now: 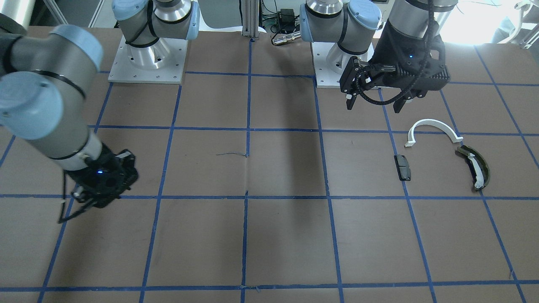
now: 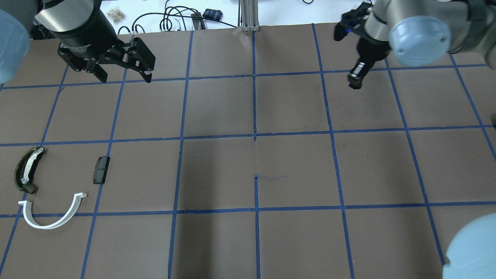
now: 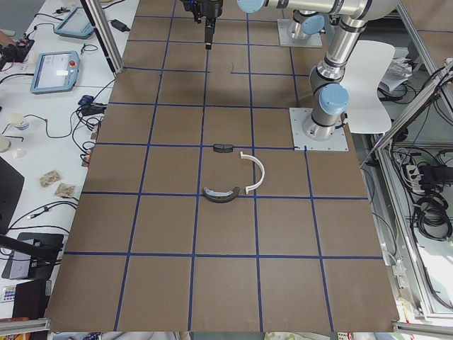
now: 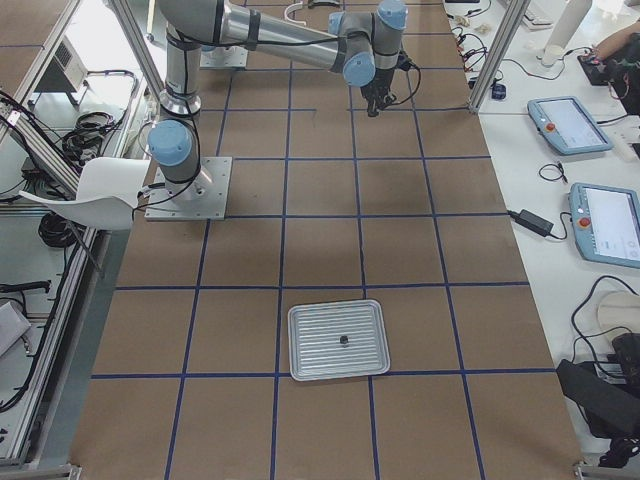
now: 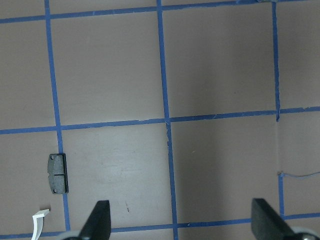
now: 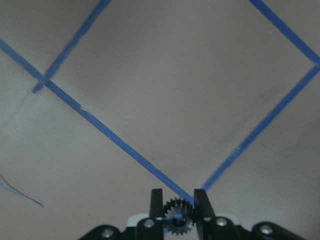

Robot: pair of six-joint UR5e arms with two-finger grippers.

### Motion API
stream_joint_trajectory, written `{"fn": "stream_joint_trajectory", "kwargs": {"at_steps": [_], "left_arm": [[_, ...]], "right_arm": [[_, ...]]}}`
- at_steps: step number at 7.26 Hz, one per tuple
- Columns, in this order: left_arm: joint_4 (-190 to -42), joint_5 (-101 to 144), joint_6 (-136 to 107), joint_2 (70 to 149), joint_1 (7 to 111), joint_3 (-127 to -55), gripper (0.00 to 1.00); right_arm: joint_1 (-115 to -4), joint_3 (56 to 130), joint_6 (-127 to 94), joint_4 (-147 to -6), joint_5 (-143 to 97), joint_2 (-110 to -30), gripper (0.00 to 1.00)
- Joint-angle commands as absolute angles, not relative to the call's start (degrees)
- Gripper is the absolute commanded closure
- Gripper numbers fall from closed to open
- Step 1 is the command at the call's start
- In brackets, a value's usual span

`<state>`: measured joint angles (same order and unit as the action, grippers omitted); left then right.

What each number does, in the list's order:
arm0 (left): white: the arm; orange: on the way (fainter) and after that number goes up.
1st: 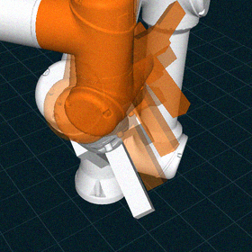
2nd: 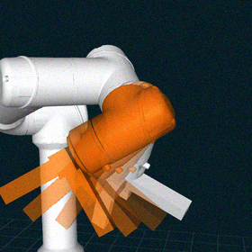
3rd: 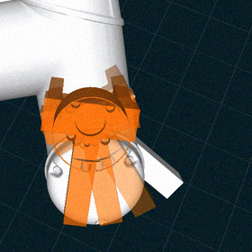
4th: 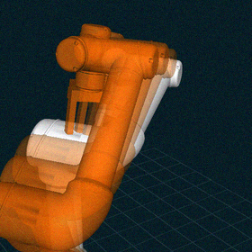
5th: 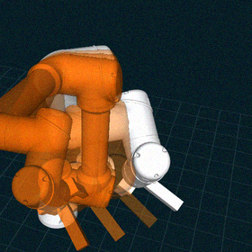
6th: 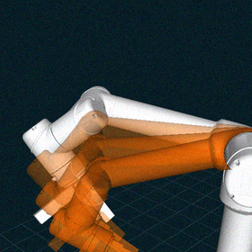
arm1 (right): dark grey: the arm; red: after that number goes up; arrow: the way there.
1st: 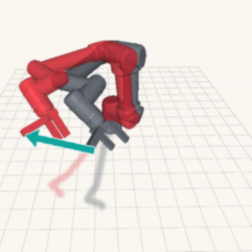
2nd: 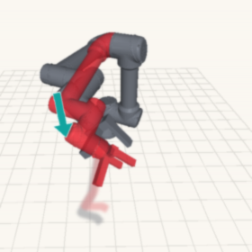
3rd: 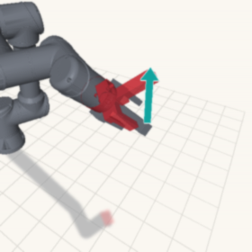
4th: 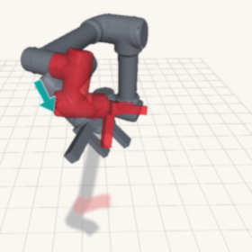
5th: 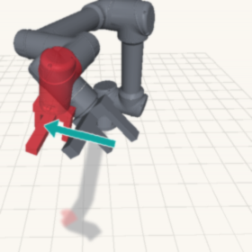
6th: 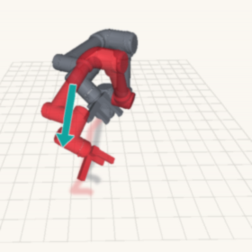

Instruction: Place bearing gear from tray to pile

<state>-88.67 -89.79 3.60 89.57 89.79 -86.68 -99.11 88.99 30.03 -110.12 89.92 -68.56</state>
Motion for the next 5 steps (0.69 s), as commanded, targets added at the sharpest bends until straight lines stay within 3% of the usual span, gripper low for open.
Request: {"fn": "stream_joint_trajectory", "kwargs": {"at_steps": [1, 3, 4, 5], "left_arm": [[-88.68, -89.74, 3.6, 89.56, 89.82, -86.66, 0.0], [-88.59, -89.74, 3.6, 89.47, 89.82, -86.66, 0.0], [-88.68, -89.74, 3.6, 89.47, 89.82, -86.66, 0.0], [-88.68, -89.74, 3.6, 89.47, 89.82, -86.66, 0.0]], "right_arm": [[-108.87, 89.12, 13.49, -115.73, 88.69, -63.49, 0.98], [-111.96, 91.04, 6.52, -122.82, 83.5, -58.63, 0.95], [-111.97, 92.45, 7.11, -124.0, 83.58, -58.54, 0.84], [-111.97, 93.42, 7.03, -126.36, 85.24, -58.54, 0.09]]}}
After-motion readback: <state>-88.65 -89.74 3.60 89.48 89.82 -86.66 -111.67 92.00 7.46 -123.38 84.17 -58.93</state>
